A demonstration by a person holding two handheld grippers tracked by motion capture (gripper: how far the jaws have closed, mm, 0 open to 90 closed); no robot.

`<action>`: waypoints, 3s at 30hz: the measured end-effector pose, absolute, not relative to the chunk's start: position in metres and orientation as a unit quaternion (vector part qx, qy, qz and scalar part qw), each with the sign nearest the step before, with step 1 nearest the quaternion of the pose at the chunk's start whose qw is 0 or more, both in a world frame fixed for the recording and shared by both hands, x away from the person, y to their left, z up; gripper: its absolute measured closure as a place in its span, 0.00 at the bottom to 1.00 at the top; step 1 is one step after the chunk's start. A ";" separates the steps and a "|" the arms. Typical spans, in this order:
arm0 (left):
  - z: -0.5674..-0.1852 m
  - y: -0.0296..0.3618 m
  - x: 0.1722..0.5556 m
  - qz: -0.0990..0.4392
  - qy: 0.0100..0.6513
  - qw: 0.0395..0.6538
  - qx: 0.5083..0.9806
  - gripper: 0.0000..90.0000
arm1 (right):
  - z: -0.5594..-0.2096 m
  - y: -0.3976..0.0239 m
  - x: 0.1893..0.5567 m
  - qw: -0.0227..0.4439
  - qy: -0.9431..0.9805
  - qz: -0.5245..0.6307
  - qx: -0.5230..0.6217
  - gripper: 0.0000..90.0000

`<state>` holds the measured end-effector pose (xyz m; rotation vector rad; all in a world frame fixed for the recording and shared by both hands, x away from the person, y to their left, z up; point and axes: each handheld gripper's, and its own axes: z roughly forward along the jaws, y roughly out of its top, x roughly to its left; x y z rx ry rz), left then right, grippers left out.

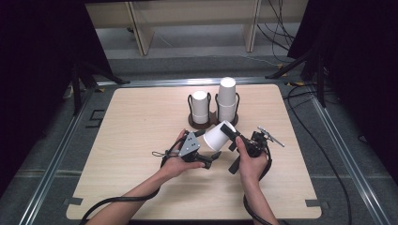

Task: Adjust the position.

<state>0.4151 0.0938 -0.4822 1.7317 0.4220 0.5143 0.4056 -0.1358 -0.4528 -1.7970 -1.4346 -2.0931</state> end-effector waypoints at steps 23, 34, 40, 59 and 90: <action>-0.477 0.091 0.416 0.229 0.176 0.608 0.739 0.20 | -0.457 -0.138 0.405 0.024 -0.438 -0.688 -0.578 0.37; -0.475 0.094 0.416 0.228 0.179 0.604 0.742 0.29 | -0.458 -0.138 0.408 0.034 -0.432 -0.690 -0.580 0.34; -0.472 0.095 0.416 0.225 0.178 0.608 0.741 0.32 | -0.457 -0.140 0.408 0.022 -0.432 -0.688 -0.583 0.32; -0.466 0.099 0.414 0.202 0.178 0.611 0.745 0.35 | -0.452 -0.145 0.412 -0.001 -0.431 -0.695 -0.576 0.30; -0.454 0.132 0.417 0.186 0.158 0.573 0.783 0.35 | -0.446 -0.183 0.410 -0.100 -0.495 -0.683 -0.528 0.30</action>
